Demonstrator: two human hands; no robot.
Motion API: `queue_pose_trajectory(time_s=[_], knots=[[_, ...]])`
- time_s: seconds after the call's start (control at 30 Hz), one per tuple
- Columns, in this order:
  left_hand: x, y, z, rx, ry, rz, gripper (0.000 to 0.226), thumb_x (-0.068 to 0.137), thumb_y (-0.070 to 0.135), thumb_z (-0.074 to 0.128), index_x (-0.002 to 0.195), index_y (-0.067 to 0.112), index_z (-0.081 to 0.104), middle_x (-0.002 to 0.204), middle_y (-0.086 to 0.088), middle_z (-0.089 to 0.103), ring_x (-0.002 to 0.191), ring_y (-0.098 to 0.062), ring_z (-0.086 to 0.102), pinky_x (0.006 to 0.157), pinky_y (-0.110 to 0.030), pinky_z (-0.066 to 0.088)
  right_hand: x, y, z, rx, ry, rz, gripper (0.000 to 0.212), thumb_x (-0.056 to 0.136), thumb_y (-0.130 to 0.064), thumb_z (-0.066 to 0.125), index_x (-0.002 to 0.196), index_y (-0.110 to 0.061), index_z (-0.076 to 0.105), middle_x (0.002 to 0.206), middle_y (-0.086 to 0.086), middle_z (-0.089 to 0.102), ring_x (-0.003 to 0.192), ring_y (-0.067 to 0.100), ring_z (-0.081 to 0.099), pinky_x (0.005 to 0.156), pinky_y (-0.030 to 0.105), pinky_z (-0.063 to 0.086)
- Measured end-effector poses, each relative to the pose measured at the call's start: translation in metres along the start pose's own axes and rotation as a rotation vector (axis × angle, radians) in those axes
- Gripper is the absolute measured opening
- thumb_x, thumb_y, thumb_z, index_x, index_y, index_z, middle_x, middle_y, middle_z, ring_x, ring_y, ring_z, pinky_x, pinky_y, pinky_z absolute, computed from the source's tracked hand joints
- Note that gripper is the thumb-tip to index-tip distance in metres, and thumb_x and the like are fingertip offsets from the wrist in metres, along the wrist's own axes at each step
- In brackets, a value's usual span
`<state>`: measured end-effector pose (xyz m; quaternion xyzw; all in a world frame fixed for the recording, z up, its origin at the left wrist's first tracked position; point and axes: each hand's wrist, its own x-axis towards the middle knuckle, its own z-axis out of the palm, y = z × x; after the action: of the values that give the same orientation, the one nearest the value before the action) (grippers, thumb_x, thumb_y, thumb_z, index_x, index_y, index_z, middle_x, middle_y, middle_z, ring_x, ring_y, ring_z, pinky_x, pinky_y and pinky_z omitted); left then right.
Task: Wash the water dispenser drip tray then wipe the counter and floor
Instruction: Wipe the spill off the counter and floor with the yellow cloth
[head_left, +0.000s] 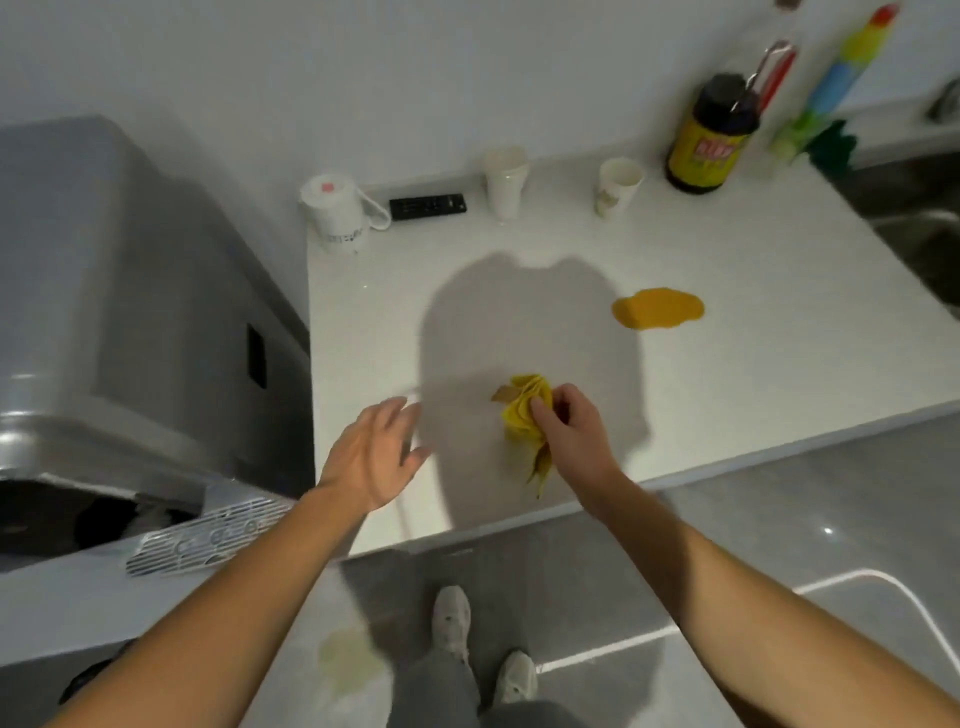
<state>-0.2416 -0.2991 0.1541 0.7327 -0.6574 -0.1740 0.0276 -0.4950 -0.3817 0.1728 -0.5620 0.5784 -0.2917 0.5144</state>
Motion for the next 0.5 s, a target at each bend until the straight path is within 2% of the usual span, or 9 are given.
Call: queue_pose_trajectory(time_s=[0.07,0.17,0.27,0.37,0.43,0.5], knots=[[0.036,0.022,0.003,0.008,0.042,0.08,0.066,0.095,0.047,0.059,0.149,0.008,0.053,0.147,-0.018,0.058,0.136,-0.04,0.054,0.109,-0.047,0.048,0.017,-0.007,-0.038,0.113,0.057,0.036,0.025,0.1,-0.022,0.065,0.081,-0.012,0.052,0.075,0.008,0.047,0.073,0.02,0.045,0.069,0.038,0.038],[0.098,0.056,0.013,0.008,0.103,0.244,0.062,0.086,0.041,0.061,0.128,-0.005,0.068,0.127,-0.029,0.068,0.117,-0.047,0.067,0.097,-0.052,0.057,0.051,-0.016,-0.096,0.172,0.083,0.026,0.021,0.101,-0.016,0.065,0.086,-0.007,0.054,0.08,0.011,0.045,0.075,0.022,0.045,0.068,0.035,0.038],[0.16,0.094,0.012,-0.006,0.032,0.297,0.071,0.083,0.049,0.054,0.133,0.001,0.066,0.137,-0.027,0.063,0.124,-0.047,0.062,0.105,-0.056,0.051,0.084,-0.02,-0.152,0.063,0.111,-0.044,0.021,0.102,-0.011,0.063,0.086,-0.004,0.051,0.076,0.01,0.042,0.069,0.021,0.04,0.06,0.03,0.036],[0.213,0.121,0.018,0.025,0.056,0.341,0.076,0.086,0.057,0.051,0.146,0.011,0.054,0.154,-0.017,0.05,0.141,-0.039,0.046,0.118,-0.053,0.035,0.115,-0.019,-0.21,-0.132,0.191,-0.104,0.029,0.099,-0.009,0.066,0.08,-0.009,0.045,0.07,0.007,0.043,0.064,0.014,0.042,0.059,0.029,0.037],[0.245,0.136,0.022,0.059,0.039,0.364,0.08,0.087,0.062,0.046,0.151,0.013,0.049,0.159,-0.014,0.044,0.147,-0.036,0.038,0.122,-0.052,0.027,0.14,-0.013,-0.247,-0.384,0.199,-0.166,0.03,0.097,-0.016,0.07,0.08,-0.009,0.047,0.069,0.001,0.048,0.062,0.011,0.044,0.059,0.028,0.038],[0.269,0.148,0.027,0.084,0.014,0.34,0.084,0.088,0.065,0.04,0.155,0.015,0.044,0.164,-0.014,0.038,0.152,-0.036,0.031,0.124,-0.055,0.021,0.164,-0.001,-0.276,-0.689,0.158,-0.189,0.025,0.096,-0.025,0.071,0.085,-0.012,0.053,0.076,0.001,0.054,0.07,0.02,0.052,0.065,0.037,0.041]])
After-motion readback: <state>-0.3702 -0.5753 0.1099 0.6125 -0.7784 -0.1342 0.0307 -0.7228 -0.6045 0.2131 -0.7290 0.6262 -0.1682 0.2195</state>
